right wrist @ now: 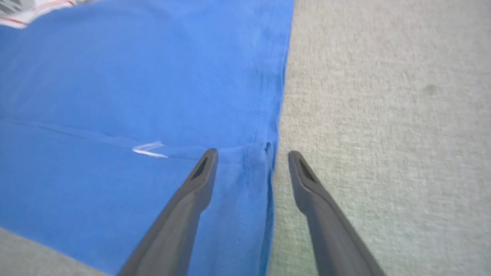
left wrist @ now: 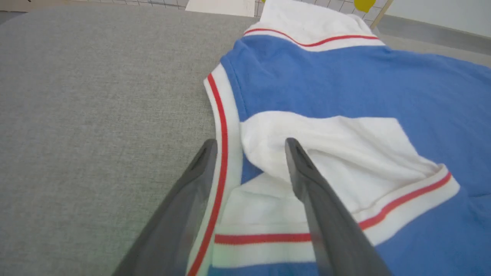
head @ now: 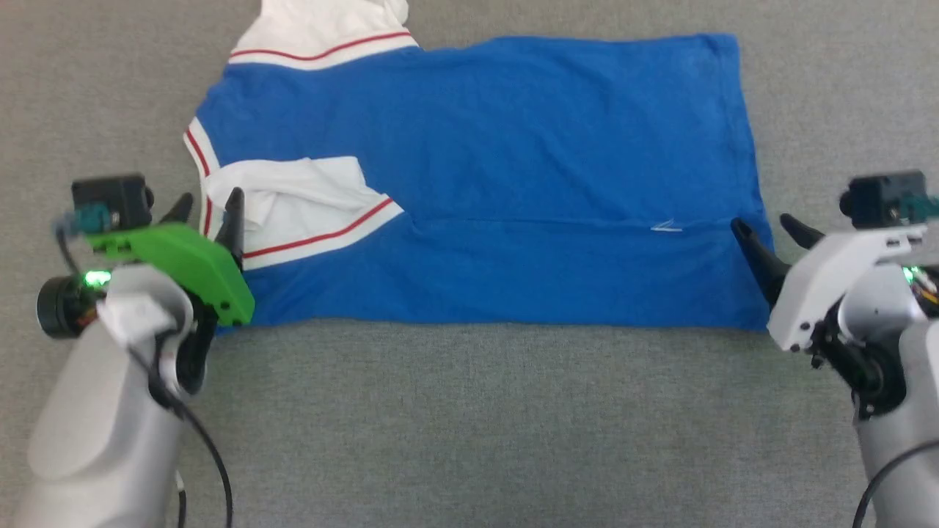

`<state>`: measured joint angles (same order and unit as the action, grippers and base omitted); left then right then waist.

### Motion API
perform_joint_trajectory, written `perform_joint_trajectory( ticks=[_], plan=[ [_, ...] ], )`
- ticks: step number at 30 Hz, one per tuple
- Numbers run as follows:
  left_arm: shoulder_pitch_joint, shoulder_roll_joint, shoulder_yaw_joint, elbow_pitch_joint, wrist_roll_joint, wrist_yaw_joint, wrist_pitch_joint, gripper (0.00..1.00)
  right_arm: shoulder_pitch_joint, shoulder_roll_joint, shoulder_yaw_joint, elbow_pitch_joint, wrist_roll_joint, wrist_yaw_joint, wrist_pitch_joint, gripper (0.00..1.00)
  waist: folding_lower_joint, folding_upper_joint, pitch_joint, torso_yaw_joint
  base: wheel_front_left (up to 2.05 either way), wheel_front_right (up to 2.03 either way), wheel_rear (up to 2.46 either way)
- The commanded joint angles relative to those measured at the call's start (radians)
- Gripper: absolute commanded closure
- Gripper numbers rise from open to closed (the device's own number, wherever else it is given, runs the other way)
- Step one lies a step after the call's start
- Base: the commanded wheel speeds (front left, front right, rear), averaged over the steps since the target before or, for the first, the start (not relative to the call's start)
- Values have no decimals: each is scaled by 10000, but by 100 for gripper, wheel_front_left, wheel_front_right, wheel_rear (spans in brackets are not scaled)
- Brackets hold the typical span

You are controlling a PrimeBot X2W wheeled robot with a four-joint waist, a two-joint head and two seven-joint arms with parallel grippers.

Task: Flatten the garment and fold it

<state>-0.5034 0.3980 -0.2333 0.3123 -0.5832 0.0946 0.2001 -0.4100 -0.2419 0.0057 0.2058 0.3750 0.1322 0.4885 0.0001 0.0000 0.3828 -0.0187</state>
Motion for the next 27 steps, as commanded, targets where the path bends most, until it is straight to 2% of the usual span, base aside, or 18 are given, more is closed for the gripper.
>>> perform_joint_trajectory(
  ticks=[1, 5, 10, 14, 18, 27],
  plan=[
    [326, -125, 69, -121, 194, 106, -673, 0, 308, 139, -111, -170, -72, -15, -504, 0, -1, 0, -527, 106, 0, 0, 0],
    [1222, -248, 248, -421, 566, 357, -2418, 0, 1210, 437, -412, -747, -263, -15, -2168, 0, -1, 0, -1066, 154, 0, 0, 0],
    [2431, -481, 515, -734, 536, 809, -3322, 0, 2273, 780, -503, -1493, -697, -15, -4181, 0, -1, 0, -1515, 112, 0, 0, 0],
    [3231, -622, 599, -1009, 258, 1052, -3098, 0, 2899, 1161, -645, -1927, -1161, -15, -5546, 0, -1, 0, -1687, -32, 0, 0, 0],
    [3560, -632, 770, -923, -17, 1419, -2520, 0, 3240, 1421, -636, -2147, -1557, -15, -6325, 0, -1, 0, -1697, -221, 0, 0, 0],
    [3365, -441, 1151, -424, -775, 2287, -327, 0, 3183, 1616, 29, -1963, -1684, -15, -6512, 0, -1, 0, -1387, -769, 0, 0, 0]
  ],
)
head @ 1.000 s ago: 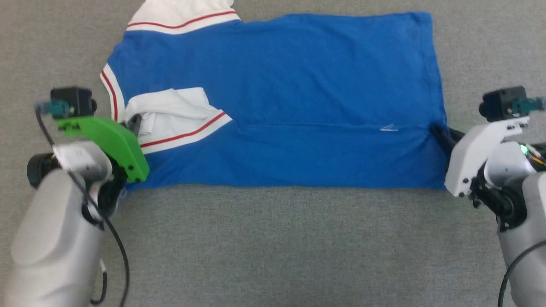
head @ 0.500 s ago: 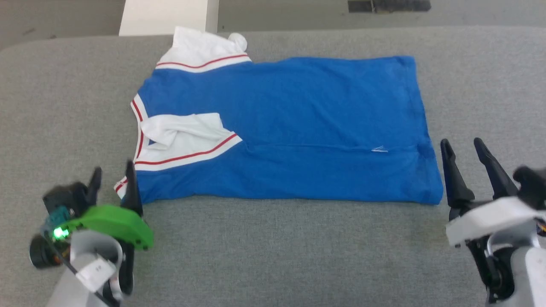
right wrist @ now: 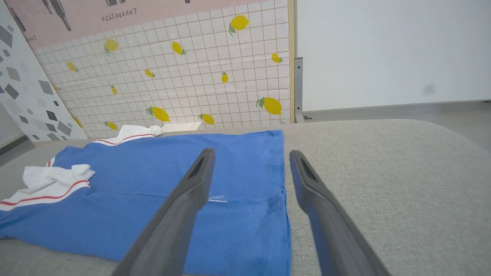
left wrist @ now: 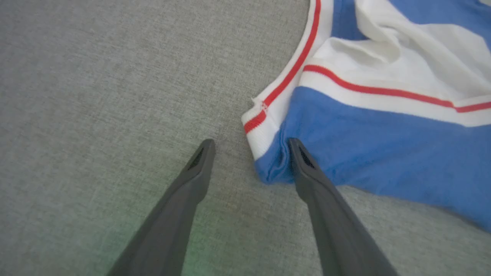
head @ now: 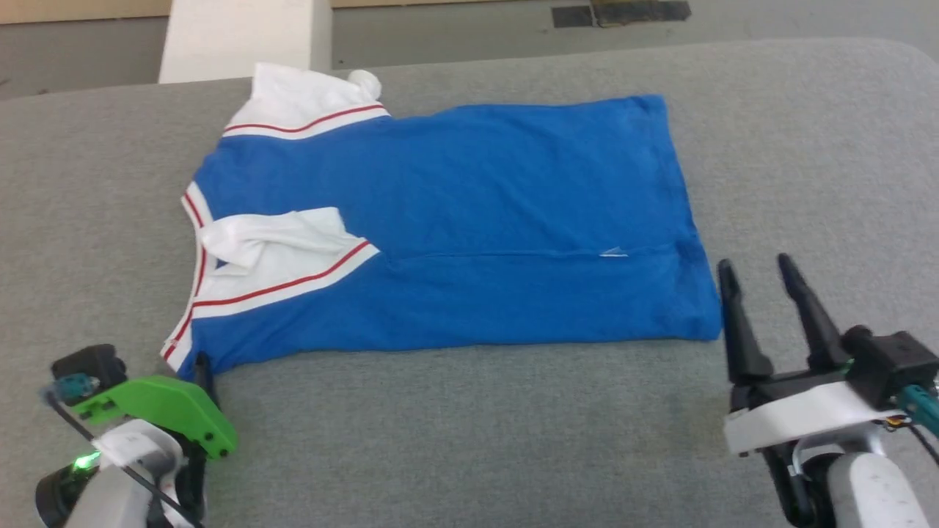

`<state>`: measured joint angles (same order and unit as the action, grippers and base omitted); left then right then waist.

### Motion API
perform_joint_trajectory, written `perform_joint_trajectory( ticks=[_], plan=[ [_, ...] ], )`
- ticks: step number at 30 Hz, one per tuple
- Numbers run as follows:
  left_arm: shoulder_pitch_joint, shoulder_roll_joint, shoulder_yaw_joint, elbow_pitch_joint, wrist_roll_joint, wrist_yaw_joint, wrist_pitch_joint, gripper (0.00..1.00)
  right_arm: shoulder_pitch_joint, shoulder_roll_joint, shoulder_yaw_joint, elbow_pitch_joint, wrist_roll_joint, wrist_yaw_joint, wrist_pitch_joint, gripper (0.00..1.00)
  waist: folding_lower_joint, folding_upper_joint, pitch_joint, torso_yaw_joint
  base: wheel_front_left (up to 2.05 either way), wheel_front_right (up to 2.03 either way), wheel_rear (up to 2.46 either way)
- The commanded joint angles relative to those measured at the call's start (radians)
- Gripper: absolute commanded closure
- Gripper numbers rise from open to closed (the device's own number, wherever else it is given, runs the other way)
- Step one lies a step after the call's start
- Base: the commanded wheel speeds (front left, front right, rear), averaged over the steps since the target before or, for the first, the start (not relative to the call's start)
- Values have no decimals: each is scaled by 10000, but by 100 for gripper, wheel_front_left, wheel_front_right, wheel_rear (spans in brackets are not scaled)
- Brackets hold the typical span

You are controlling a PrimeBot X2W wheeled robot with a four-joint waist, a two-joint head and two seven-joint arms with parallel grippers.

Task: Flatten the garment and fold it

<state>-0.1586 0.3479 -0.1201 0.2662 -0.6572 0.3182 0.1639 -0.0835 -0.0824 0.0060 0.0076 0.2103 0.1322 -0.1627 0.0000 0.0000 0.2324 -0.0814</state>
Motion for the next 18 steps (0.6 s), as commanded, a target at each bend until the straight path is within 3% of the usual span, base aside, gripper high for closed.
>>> perform_joint_trajectory(
  ticks=[1, 4, 5, 6, 13, 18],
  plan=[
    [-116, 87, 55, 66, -129, 143, 305, 0, -146, 14, 94, 51, -46, -15, -11, 0, 0, 0, 152, -197, 0, 0, 0],
    [-152, 133, 28, 90, -452, 223, 1174, 0, -259, -22, 274, 155, -65, -15, 26, 0, 0, 0, 210, -295, 0, 0, 0],
    [-137, 155, -25, 45, -564, 199, 1494, 18, -287, -32, 313, 182, -74, -15, 21, 0, 0, 0, 222, -320, 0, 0, 0],
    [-128, 177, -58, -32, -623, 164, 1657, 98, -302, -39, 335, 201, -90, -15, 18, 0, 0, 0, 231, -336, 0, 0, 0],
    [-63, 201, -140, -507, -644, 79, 1654, 100, -408, 26, 131, 403, -328, -15, 248, 0, 0, 0, 231, -228, 0, 0, 0],
    [-104, 175, -191, -616, -580, -35, 1378, 100, -670, 186, -355, 985, -349, -15, 2398, 0, 0, 0, 249, -41, 0, 0, 0]
  ],
)
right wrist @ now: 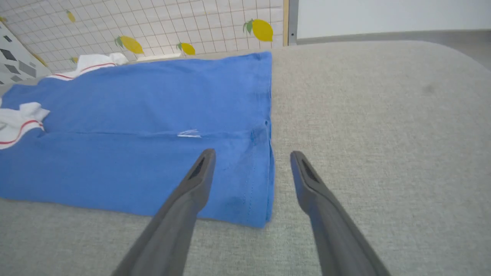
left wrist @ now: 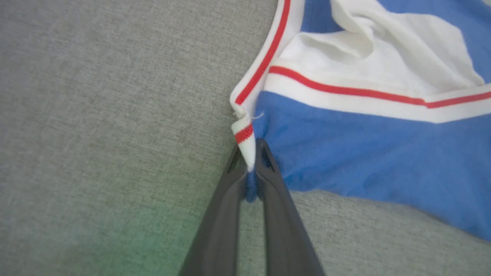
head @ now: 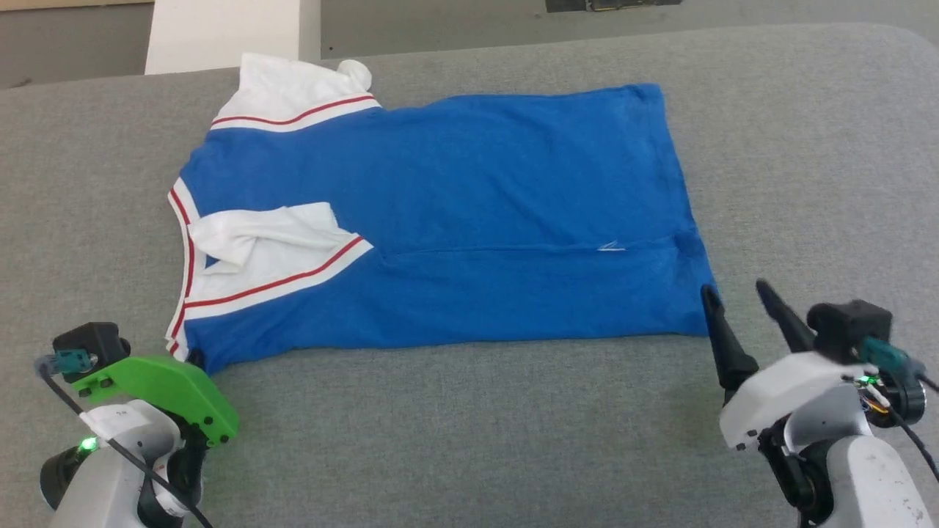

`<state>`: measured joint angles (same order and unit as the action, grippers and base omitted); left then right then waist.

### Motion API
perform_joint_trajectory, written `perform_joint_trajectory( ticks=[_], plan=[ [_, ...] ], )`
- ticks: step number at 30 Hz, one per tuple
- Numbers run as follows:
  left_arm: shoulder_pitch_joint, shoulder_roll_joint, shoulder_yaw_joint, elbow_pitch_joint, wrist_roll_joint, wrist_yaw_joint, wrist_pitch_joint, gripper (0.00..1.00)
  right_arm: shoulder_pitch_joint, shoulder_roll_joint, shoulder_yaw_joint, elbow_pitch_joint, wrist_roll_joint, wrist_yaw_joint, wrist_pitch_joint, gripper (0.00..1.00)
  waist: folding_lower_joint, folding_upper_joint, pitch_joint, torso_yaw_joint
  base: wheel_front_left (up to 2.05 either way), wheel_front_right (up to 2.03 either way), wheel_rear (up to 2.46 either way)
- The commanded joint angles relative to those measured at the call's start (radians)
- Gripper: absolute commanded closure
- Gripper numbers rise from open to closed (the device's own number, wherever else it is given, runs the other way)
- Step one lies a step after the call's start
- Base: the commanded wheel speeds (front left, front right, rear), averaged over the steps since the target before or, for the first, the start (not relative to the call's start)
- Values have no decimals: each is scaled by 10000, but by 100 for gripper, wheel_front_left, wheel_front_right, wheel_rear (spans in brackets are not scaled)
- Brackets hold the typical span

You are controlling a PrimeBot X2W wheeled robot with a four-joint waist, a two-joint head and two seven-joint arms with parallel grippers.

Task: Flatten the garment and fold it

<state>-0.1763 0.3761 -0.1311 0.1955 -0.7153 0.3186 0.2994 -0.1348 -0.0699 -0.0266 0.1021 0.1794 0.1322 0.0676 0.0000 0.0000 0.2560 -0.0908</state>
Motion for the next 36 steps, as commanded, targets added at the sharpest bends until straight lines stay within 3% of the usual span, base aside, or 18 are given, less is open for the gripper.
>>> perform_joint_trajectory(
  ticks=[1, 7, 12, 13, 14, 15, 16, 19, 27, 31, 36],
  plan=[
    [47, -109, -98, 87, 9, -66, -11, 100, -252, 90, -121, 173, -60, -15, 816, 0, 0, 0, 26, 93, 0, 0, 0],
    [-166, -151, -231, 105, 90, -208, -211, 100, -879, 175, -446, 507, -139, -15, 4183, 0, 0, 0, 188, 331, 0, 0, 0],
    [-357, -239, -352, 162, 111, -322, -331, 100, -1202, 191, -702, 552, -380, -15, 6320, 0, 0, 0, 364, 503, 0, 0, 0],
    [-384, -252, -369, 182, 117, -338, -358, 100, -1215, 192, -731, 538, -354, -15, 6656, 15, 0, 0, 384, 527, 0, 0, 0],
    [-416, -266, -386, 206, 129, -353, -401, 100, -1234, 193, -772, 476, -323, -15, 6966, 64, 0, 0, 407, 555, 0, 0, 0],
    [-442, -275, -400, 223, 147, -365, -446, 100, -1241, 193, -796, 410, -292, -15, 7146, 79, 0, 0, 422, 575, 0, 0, 0],
    [-472, -295, -409, 236, 159, -389, -524, 100, -1235, 193, -812, 340, -252, -15, 7350, 100, 0, 0, 437, 603, 0, 0, 0],
    [-517, -326, -437, 280, 237, -471, -814, 100, -1193, 194, -809, 59, -215, -15, 7434, 100, 0, 0, 414, 654, 0, 0, 0],
    [-218, -260, -395, 183, 553, -611, -1889, 100, -573, 195, -1091, -831, -85, -15, 5993, 100, 0, 0, -228, 731, 0, 0, 0],
    [336, -85, -355, -261, 638, -462, -1934, 100, 110, 196, -1263, -1546, -31, -15, 5949, 100, 0, 0, -589, 706, 0, 0, 0],
    [1424, 28, -222, -1249, 600, 24, -1698, 100, 1221, 196, -1437, -2501, -116, -15, 6468, 100, 0, 0, -838, 632, 0, 0, 0]
  ],
)
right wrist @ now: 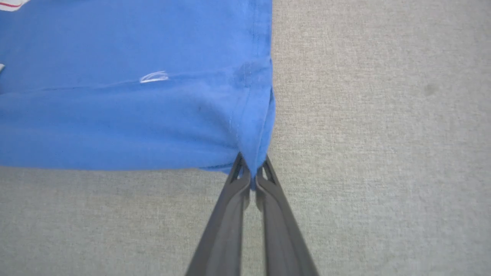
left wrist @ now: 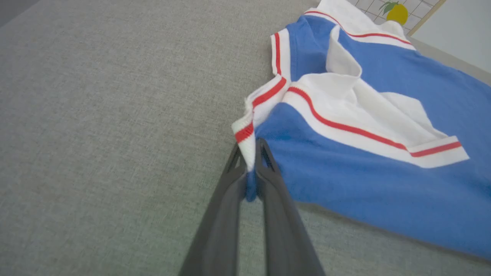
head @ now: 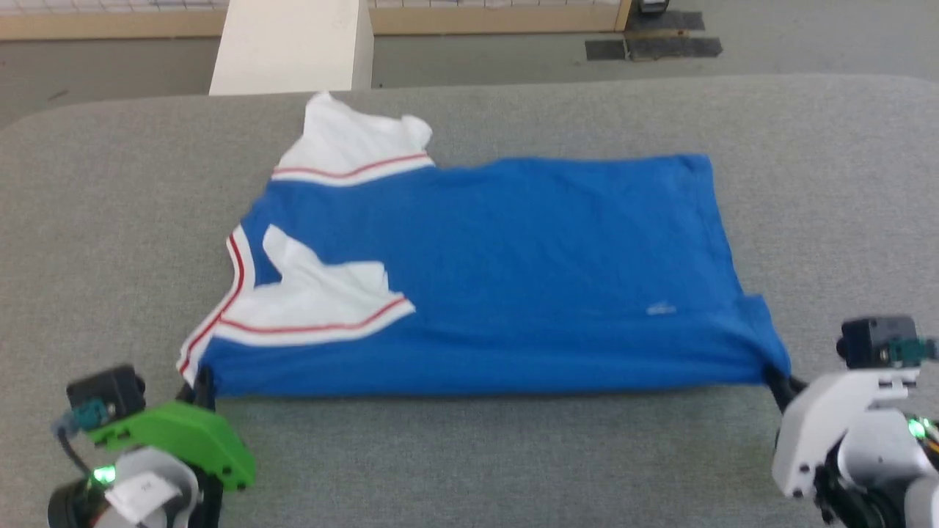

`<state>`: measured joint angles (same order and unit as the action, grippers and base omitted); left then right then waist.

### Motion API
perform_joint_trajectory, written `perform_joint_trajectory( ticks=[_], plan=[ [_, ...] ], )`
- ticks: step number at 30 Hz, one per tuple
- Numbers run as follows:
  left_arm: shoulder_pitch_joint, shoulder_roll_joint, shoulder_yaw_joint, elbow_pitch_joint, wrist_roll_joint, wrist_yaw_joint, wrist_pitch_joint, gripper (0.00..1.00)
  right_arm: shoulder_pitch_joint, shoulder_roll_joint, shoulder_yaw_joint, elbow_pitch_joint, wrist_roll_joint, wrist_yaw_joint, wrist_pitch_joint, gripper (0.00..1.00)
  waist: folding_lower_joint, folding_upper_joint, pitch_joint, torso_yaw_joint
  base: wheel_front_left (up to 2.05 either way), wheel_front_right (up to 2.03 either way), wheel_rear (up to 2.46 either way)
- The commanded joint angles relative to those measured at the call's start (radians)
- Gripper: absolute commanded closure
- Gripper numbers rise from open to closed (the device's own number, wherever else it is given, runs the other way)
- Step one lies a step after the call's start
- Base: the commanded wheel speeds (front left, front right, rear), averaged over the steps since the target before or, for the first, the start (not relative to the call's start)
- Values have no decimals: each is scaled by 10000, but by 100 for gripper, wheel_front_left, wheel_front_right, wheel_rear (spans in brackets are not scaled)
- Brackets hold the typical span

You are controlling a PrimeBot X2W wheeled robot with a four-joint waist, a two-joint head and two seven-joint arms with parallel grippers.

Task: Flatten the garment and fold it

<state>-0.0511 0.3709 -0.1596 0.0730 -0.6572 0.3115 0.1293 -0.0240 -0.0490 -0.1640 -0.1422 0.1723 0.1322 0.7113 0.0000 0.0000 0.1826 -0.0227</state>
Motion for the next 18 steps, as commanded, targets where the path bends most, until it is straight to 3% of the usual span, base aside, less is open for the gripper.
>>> perform_joint_trajectory(
  ticks=[1, 3, 4, 15, 16, 17, 18],
  plan=[
    [402, 85, 71, -187, 12, 205, 77, 100, 308, -13, -85, -176, -36, -15, 140, 100, 0, 0, -128, -63, 0, 0, 0],
    [1828, 94, -59, -972, 104, 943, 606, 100, 1406, -13, -252, -357, 55, -15, 664, 100, 0, 0, -172, -99, 0, 0, 0],
    [1993, 53, -110, -1001, 90, 991, 654, 100, 1531, -13, -288, -228, 79, -15, 662, 100, 0, 0, -156, -86, 0, 0, 0],
    [1935, -297, -404, 103, -145, 511, 346, 100, 1406, -13, -173, 2071, 673, -15, -640, 100, 0, 0, -55, -11, 0, 0, 0],
    [1907, -308, -394, 157, -141, 464, 243, 55, 1388, -13, -209, 2104, 721, -15, -774, 100, 0, 0, -80, -15, 0, 0, 0],
    [1887, -329, -389, 211, -176, 392, 172, 0, 1378, -13, -219, 2131, 770, -15, -910, 67, 0, 0, -112, -23, 0, 0, 0],
    [1876, -330, -386, 234, -187, 338, 112, 0, 1379, -13, -193, 2115, 821, -15, -1004, 51, 0, 0, -143, -35, 0, 0, 0]
  ],
)
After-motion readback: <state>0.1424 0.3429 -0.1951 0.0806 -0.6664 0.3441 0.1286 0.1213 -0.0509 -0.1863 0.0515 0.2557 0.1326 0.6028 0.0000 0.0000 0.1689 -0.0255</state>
